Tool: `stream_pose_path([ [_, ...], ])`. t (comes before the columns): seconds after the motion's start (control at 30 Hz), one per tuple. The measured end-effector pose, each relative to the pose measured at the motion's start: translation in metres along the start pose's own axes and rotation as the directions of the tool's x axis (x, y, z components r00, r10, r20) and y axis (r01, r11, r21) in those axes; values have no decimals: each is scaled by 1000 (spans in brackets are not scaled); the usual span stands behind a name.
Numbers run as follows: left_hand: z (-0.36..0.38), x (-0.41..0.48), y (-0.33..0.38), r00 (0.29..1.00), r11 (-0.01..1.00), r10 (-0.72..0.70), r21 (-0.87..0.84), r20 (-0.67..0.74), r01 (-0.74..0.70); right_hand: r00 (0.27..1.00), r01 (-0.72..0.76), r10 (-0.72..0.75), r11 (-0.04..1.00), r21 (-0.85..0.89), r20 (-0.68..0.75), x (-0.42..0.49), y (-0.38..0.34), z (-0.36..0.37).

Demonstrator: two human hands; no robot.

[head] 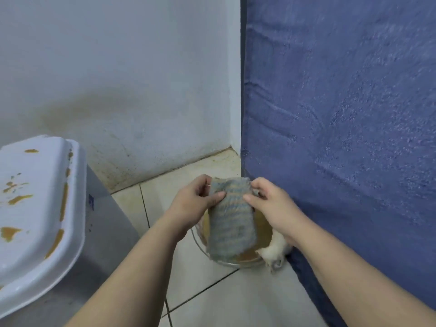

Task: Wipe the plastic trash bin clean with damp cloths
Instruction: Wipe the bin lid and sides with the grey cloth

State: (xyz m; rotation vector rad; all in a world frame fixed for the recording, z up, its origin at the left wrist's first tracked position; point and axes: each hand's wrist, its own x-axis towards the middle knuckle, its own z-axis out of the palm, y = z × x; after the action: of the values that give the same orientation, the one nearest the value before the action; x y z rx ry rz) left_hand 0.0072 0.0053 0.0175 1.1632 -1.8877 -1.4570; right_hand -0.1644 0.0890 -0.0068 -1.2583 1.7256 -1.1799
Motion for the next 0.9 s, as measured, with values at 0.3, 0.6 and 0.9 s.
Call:
stream_pose_path([
  [0.3,-96,-27,191,888,938,345,134,-306,-318,856,472,-494,867,-159,-153,47,-214,-31],
  [0.6,-236,-169,164,905,972,227,134,-360,-191,758,650,-618,742,-164,210,1,-287,116],
  [0.9,-304,-231,50,851,736,159,635,-500,235,683,724,-568,450,-522,458,-21,-257,194],
])
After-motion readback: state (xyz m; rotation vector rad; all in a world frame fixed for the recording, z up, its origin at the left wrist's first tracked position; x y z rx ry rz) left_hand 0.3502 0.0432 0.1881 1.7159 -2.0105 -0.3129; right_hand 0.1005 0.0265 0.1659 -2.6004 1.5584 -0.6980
